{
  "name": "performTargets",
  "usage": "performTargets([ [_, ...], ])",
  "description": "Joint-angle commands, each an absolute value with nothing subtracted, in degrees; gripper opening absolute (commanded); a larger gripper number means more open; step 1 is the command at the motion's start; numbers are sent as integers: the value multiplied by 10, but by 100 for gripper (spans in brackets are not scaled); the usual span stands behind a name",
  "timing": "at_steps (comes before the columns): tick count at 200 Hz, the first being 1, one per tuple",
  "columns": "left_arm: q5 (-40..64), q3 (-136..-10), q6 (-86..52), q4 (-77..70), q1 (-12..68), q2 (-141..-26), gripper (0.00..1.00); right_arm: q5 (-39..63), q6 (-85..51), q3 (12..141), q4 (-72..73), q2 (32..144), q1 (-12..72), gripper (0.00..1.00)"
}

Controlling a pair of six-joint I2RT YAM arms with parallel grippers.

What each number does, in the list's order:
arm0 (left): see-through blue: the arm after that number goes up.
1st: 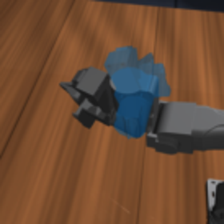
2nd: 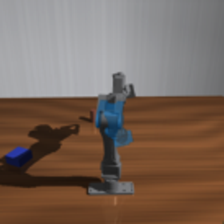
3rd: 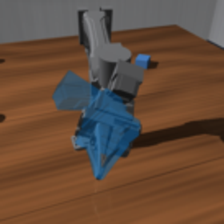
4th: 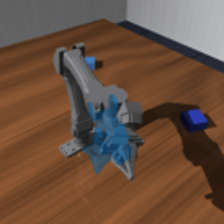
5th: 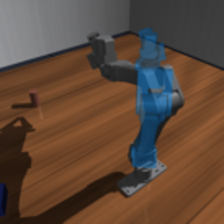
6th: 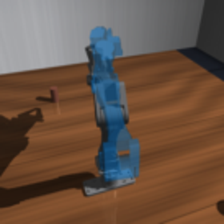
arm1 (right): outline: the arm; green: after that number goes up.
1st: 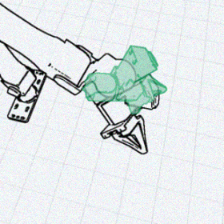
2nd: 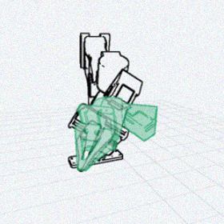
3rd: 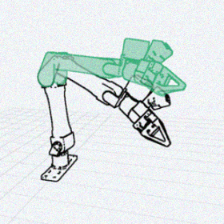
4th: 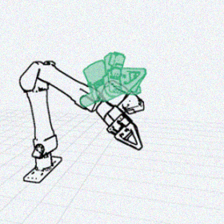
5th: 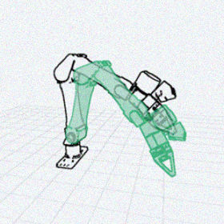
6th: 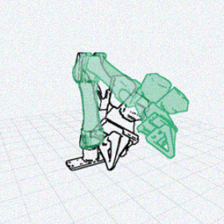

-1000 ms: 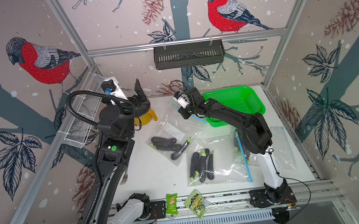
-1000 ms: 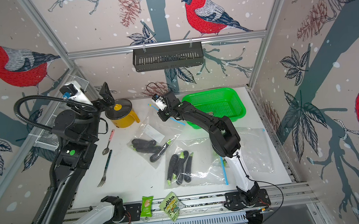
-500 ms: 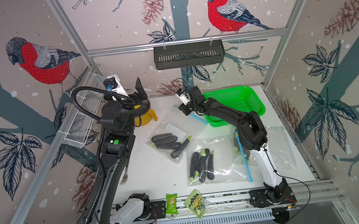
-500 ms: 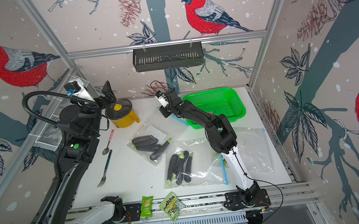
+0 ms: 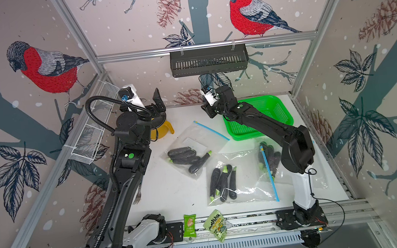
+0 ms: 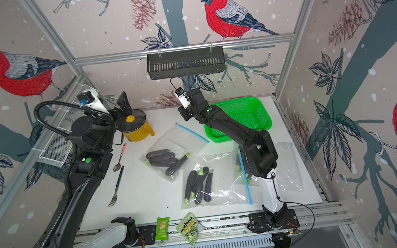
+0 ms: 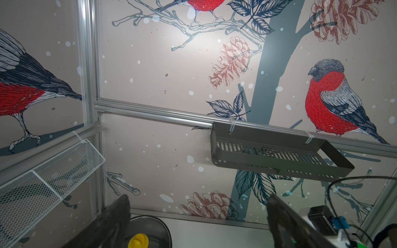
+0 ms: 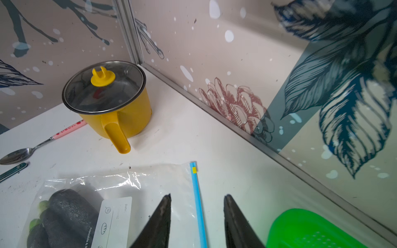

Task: Place the eggplant in a zip-top bag and seal the zipper
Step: Place the zipper food storage bag at the center of the board, then reset both arms

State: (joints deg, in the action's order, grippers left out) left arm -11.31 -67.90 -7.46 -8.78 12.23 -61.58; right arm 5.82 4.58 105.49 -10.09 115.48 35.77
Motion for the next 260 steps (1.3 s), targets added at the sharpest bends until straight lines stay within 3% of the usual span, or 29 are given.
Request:
performTargets([
  [1,-88,-660,-83,-113,121,-615,98,25,56,1022,-87,1104,342,43],
  [81,-81,-525,-92,-138,121,-589,98,16,12,762,-26,840,220,51],
  [136,-56,-439,-96,-145,121,-565,98,71,-48,571,30,687,76,61],
  [179,-69,-342,-89,-206,121,-538,98,101,-82,472,42,621,-13,66],
  [260,-103,-305,-85,-192,121,-539,98,68,-106,354,125,601,-53,76],
])
